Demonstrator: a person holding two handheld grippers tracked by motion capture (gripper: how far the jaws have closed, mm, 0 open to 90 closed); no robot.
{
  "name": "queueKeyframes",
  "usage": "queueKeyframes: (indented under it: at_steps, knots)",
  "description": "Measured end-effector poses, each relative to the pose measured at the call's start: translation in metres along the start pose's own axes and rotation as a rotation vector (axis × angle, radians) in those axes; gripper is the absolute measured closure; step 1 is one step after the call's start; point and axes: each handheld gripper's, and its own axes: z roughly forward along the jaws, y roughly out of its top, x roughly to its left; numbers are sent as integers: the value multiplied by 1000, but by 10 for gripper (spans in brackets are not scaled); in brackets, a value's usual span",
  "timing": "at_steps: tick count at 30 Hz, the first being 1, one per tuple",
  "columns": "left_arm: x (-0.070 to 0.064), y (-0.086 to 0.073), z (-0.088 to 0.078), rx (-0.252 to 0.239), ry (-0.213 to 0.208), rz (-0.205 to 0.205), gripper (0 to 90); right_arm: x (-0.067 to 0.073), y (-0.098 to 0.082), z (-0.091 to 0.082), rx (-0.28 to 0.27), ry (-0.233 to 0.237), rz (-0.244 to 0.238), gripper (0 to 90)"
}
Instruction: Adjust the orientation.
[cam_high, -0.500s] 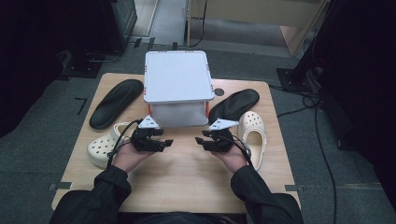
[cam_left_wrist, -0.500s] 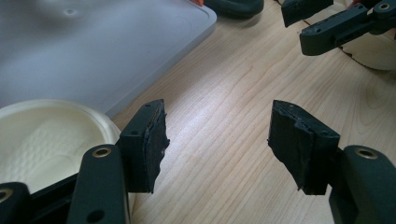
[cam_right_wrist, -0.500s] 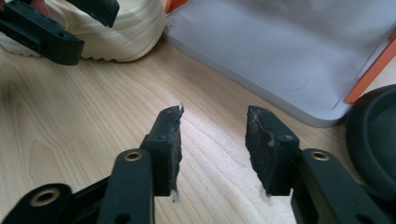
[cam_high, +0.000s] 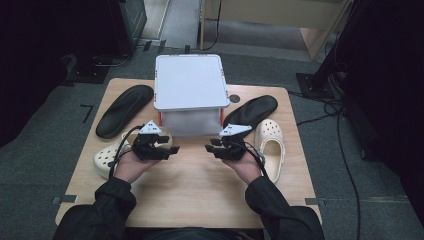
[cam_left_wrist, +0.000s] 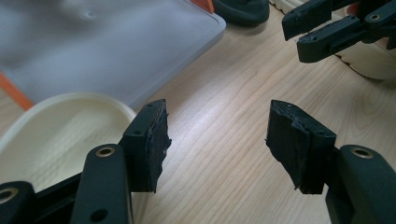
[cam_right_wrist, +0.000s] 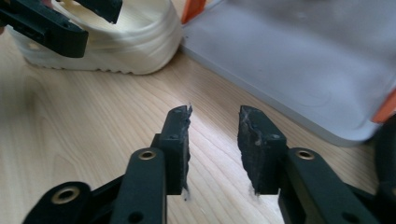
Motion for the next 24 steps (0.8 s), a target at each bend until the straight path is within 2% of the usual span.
queueKeyframes:
  at_steps: [5, 8, 11, 14, 18, 20, 21, 24]
  knots:
    - [6, -2, -9, 7, 7, -18, 392, 5, 8, 3, -7, 27, 1, 717]
    - [9, -3, -15, -2, 12, -29, 395, 7, 11, 8, 10, 20, -19, 756]
    - [11, -4, -20, -9, 15, -41, 402, 8, 16, 14, 18, 40, -14, 788]
    - [14, -4, -24, -9, 21, -42, 405, 11, 20, 19, 11, 43, -33, 806]
    - [20, -5, -32, -12, 35, -55, 413, 18, 30, 34, 12, 68, -78, 867]
    - [22, -5, -34, -15, 38, -59, 428, 20, 32, 38, 13, 72, -79, 875]
    - [24, -5, -36, -22, 38, -64, 430, 22, 37, 47, 13, 86, -75, 878]
    - [29, -6, -41, -27, 47, -74, 432, 26, 44, 57, 18, 98, -84, 882]
